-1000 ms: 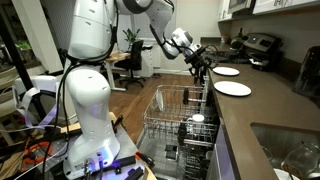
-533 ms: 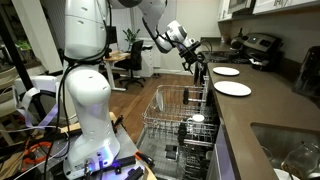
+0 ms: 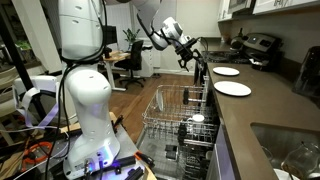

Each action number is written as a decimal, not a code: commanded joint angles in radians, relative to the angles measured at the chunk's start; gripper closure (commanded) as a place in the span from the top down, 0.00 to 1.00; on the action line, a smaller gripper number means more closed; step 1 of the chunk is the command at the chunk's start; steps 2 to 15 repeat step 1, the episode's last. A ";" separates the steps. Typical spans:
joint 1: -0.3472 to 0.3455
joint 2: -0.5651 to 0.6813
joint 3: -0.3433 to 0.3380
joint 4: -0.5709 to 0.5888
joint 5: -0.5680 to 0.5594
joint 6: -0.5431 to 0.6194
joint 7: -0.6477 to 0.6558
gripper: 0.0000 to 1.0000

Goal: Remove the plate from the dishwasher.

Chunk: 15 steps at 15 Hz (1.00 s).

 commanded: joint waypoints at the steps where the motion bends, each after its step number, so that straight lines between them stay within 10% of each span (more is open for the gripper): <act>1: 0.010 0.000 -0.010 0.001 0.004 -0.001 -0.003 1.00; 15: 0.010 0.000 -0.010 0.001 0.004 -0.001 -0.003 1.00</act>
